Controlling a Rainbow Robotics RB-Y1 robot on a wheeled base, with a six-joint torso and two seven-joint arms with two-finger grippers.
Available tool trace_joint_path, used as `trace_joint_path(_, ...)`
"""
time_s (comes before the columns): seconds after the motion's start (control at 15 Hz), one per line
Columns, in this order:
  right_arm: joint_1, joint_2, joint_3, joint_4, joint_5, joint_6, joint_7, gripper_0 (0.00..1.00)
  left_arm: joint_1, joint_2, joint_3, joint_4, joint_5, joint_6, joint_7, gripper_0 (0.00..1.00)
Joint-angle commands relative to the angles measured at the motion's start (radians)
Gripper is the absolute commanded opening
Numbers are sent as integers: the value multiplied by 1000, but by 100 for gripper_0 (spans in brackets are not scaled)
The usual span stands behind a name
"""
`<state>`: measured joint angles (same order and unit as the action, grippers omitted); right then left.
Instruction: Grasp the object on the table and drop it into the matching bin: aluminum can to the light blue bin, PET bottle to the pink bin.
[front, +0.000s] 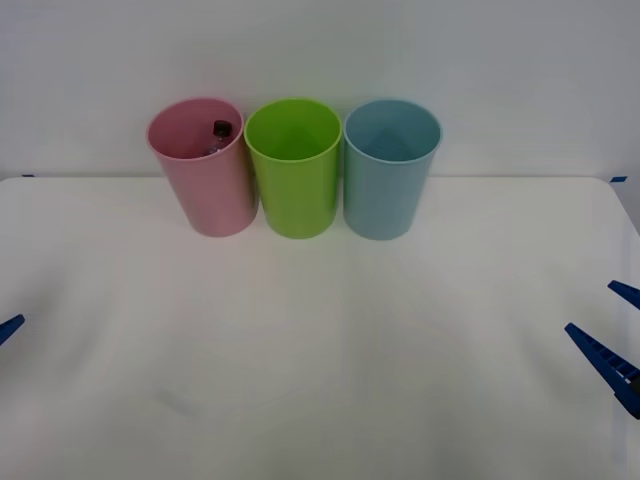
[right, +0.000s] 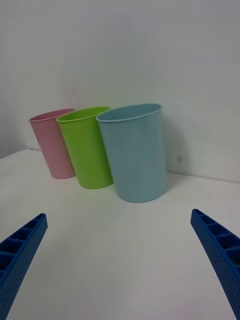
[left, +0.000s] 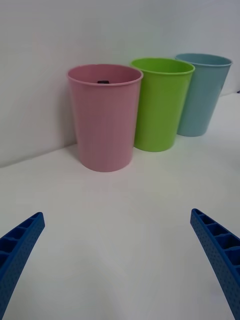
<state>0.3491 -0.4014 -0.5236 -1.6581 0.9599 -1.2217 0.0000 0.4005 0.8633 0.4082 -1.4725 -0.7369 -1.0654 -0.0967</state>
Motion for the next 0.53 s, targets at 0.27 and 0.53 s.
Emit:
trace_joint_path(0.27, 0, 0, 0, 0, 0, 0, 0, 100, 70, 2, -32, -8, 1, 2, 0, 100)
trace_joint_path(0.53, 0, 0, 0, 0, 0, 0, 0, 100, 70, 2, -32, -8, 1, 2, 0, 100)
